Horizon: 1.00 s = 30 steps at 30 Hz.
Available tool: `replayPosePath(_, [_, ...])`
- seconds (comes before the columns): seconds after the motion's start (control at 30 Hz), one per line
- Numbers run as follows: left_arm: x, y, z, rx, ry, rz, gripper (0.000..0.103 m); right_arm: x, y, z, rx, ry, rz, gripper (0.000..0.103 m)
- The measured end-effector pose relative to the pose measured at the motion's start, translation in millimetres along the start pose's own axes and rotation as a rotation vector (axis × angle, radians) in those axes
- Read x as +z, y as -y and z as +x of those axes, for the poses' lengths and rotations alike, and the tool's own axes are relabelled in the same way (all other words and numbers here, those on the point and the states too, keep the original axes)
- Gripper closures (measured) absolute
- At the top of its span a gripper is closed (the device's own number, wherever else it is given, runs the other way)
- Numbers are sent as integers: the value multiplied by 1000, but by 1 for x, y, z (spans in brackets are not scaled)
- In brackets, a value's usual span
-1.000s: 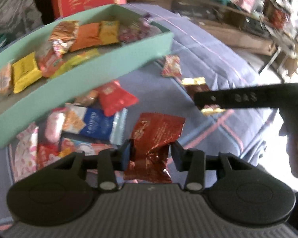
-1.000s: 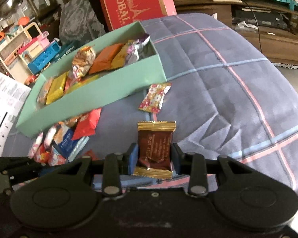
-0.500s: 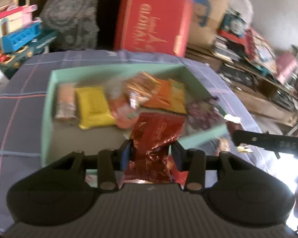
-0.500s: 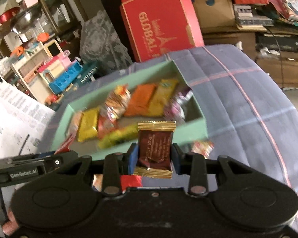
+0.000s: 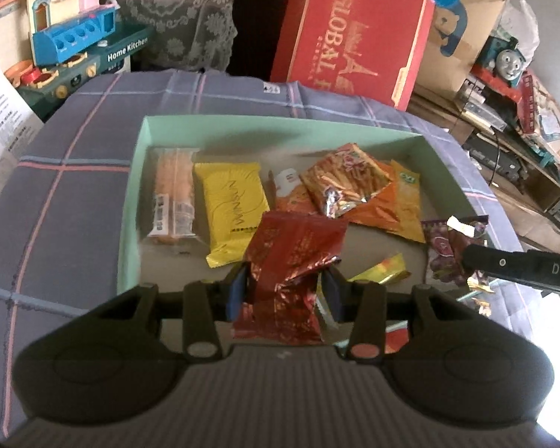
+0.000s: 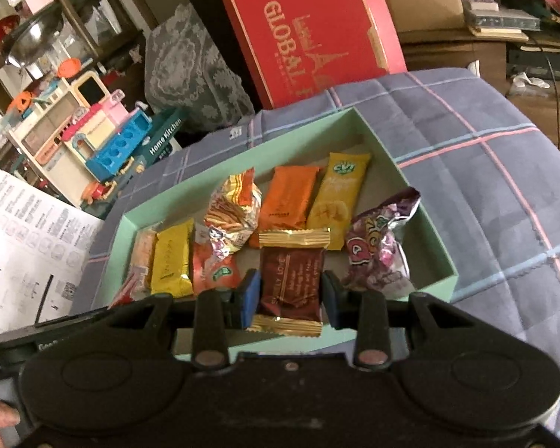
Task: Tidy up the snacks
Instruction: 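Carry the red foil bag and chocolate square over the mint-green box with both tools, then open both tools to release the foil bag and chocolate into the box, then move the left tool to the small red packet while the right tool approaches the floral candy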
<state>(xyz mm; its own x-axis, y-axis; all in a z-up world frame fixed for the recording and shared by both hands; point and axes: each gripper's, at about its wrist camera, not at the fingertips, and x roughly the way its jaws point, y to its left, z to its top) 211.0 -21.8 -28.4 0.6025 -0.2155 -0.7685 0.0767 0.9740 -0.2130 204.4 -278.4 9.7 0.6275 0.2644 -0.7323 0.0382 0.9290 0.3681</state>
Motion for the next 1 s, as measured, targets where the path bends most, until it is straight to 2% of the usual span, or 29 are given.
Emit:
replayPosePath(0.13, [1, -3, 12, 13, -17, -3, 59, 2, 0, 10, -10, -14, -6, 67])
replayPosePath(0.2, [1, -2, 15, 26, -15, -4, 40, 3, 1, 10, -9, -10, -5, 61])
replayPosePath(0.23, [0, -2, 15, 35, -9, -8, 19, 4, 1, 10, -5, -6, -2, 53])
replayPosePath(0.27, [-1, -2, 14, 45, 1, -12, 2, 5, 1, 9, 0, 2, 3, 34])
replayPosePath(0.3, [-1, -1, 13, 55, 12, -17, 0, 5, 2, 6, 6, 19, 8, 14])
replayPosePath(0.37, [-2, -1, 11, 60, 15, -23, 0, 5, 2, -2, 14, 56, 9, 0])
replayPosePath(0.6, [-12, 7, -2, 46, 8, -44, 0, 3, 4, -19, 11, 92, -2, 0])
replayPosePath(1.0, [-33, 33, -26, 23, 14, 14, 0, -22, 31, -48, -20, 105, 49, 0])
